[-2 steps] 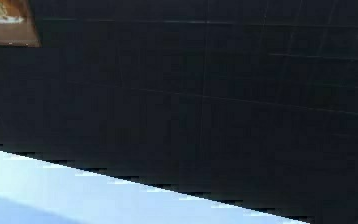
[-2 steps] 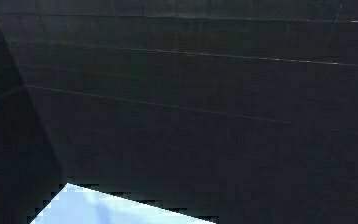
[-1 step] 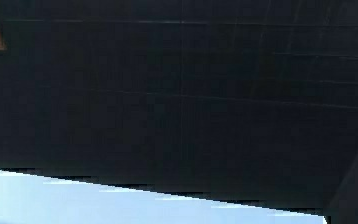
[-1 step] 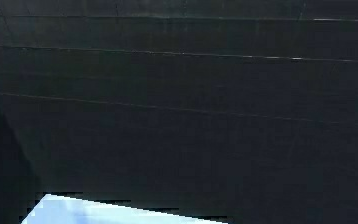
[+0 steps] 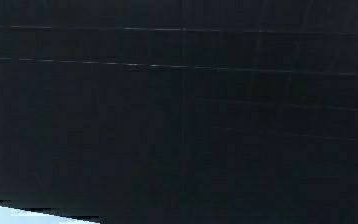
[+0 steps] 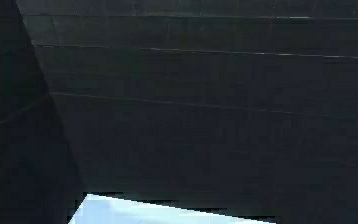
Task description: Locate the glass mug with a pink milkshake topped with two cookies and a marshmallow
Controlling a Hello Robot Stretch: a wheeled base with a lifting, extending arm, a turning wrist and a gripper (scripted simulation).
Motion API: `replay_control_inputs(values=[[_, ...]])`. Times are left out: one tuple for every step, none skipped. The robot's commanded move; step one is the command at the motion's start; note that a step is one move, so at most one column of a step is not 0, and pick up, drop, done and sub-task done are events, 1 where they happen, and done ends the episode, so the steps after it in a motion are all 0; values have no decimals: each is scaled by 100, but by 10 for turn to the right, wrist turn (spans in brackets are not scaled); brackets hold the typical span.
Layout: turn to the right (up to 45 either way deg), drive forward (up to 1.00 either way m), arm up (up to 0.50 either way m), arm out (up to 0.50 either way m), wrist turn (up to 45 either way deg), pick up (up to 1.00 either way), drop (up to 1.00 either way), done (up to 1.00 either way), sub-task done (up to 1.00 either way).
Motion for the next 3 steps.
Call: replay_control_inputs(values=[[-330, 0, 0, 0, 0, 0, 0, 0, 0], [0, 40, 0, 0, 0, 0, 0, 0, 0], [-450, 0, 0, 0, 0, 0, 0, 0, 0]])
